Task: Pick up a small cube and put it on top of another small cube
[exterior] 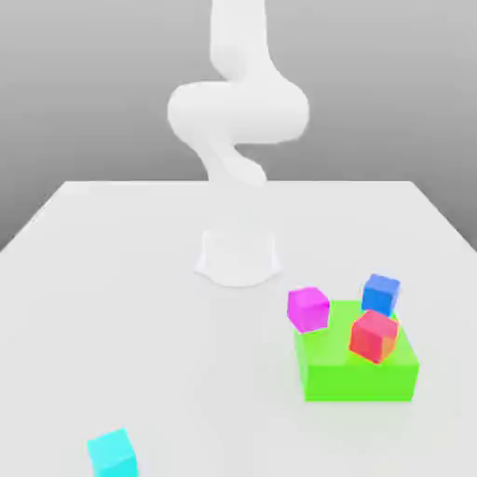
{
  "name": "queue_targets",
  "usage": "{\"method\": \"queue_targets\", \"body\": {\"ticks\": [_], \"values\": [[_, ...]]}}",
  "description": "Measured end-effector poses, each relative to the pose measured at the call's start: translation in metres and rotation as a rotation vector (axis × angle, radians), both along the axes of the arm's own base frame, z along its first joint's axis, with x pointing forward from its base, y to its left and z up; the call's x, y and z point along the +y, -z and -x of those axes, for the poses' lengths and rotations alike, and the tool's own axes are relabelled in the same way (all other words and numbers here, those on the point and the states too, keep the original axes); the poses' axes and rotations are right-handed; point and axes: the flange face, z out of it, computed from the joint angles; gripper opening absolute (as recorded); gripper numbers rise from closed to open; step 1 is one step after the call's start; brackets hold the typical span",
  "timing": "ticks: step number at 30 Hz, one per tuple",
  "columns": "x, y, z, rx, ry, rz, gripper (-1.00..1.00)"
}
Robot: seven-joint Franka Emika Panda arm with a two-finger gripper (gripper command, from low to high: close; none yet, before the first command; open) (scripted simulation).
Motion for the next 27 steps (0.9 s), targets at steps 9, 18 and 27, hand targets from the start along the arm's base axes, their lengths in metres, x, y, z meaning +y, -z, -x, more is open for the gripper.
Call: {"method": "queue_targets", "body": {"ticks": [9, 18, 27], "values": [[-0.046, 0.138, -0.094, 0.222, 0.292, -0.095, 0.0], [-0.105, 0.296, -0.131, 0.425, 0.581, -0.214, 0.0], [-0.142, 0.459, -0.116, 0.622, 0.856, -0.36, 0.0]]}}
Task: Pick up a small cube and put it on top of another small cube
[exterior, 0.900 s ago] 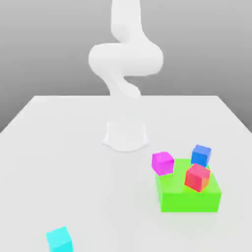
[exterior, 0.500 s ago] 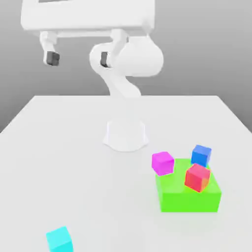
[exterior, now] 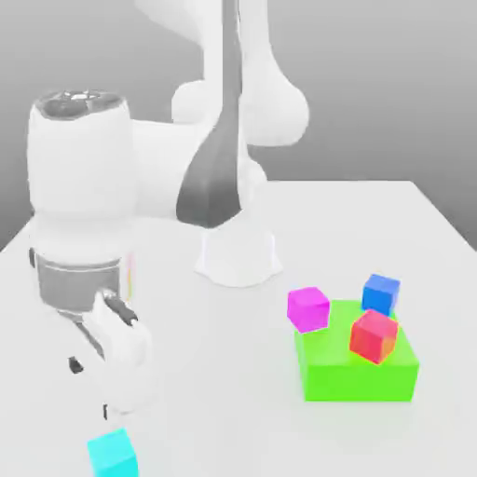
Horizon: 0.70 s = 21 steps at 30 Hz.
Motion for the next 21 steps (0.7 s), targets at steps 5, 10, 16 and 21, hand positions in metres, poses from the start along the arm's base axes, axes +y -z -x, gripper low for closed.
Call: {"method": "queue_targets", "body": {"ticks": [5, 10, 16, 21], "values": [[-0.004, 0.074, 0.006, 0.031, 0.052, -0.026, 0.0], [-0.004, 0.086, 0.007, 0.03, 0.052, -0.026, -1.0], [-0.005, 0.055, 0.006, 0.03, 0.054, -0.027, -1.0], [0.065, -0.003, 0.005, 0.024, -0.075, -0.039, -1.0]]}}
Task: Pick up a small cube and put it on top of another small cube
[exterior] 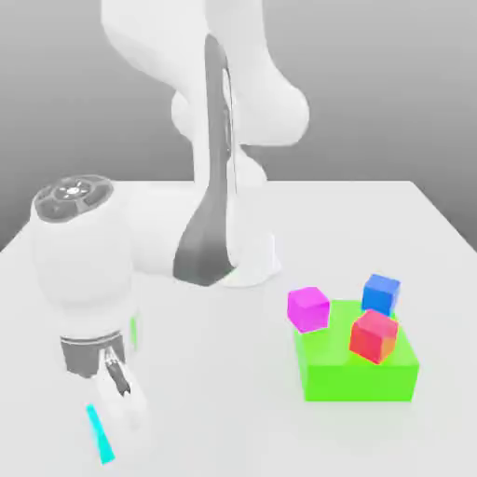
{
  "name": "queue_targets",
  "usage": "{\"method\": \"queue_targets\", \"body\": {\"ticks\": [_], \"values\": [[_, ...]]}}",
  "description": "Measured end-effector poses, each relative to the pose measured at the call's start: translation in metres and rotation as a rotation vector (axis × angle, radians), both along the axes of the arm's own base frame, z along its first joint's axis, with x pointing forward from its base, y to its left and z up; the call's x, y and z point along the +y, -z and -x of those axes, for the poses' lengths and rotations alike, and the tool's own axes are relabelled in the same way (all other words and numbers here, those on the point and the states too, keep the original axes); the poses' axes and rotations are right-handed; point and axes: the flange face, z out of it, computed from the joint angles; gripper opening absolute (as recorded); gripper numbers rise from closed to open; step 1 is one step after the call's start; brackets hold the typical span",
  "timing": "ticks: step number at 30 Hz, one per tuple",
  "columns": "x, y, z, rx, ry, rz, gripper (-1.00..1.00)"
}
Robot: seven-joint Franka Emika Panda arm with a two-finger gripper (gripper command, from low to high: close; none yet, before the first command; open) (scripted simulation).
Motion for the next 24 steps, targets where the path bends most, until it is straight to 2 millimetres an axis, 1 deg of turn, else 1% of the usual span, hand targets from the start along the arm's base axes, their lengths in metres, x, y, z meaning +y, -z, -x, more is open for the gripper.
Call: {"method": "queue_targets", "body": {"ticks": [3, 4, 7, 10, 12, 14, 15, 17, 20, 21, 24], "values": [[0.067, -0.028, 0.01, -0.004, -0.13, -0.009, -1.0], [0.097, -0.036, 0.016, -0.005, -0.192, -0.011, -1.0], [0.172, -0.058, 0.044, -0.005, -0.356, -0.012, -1.0], [0.207, -0.075, 0.074, -0.003, -0.447, -0.008, -1.0], [0.234, -0.084, 0.099, -0.001, -0.523, -0.001, -1.0], [0.26, -0.09, 0.126, 0.001, -0.605, 0.007, -1.0], [0.269, -0.089, 0.137, 0.002, -0.635, 0.012, -1.0], [0.275, -0.074, 0.144, 0.003, -0.656, 0.02, -1.0], [0.277, -0.042, 0.146, 0.003, -0.664, 0.022, -1.0], [0.277, -0.033, 0.147, 0.003, -0.665, 0.02, 1.0], [0.277, -0.033, 0.147, 0.003, -0.665, 0.02, 1.0]]}}
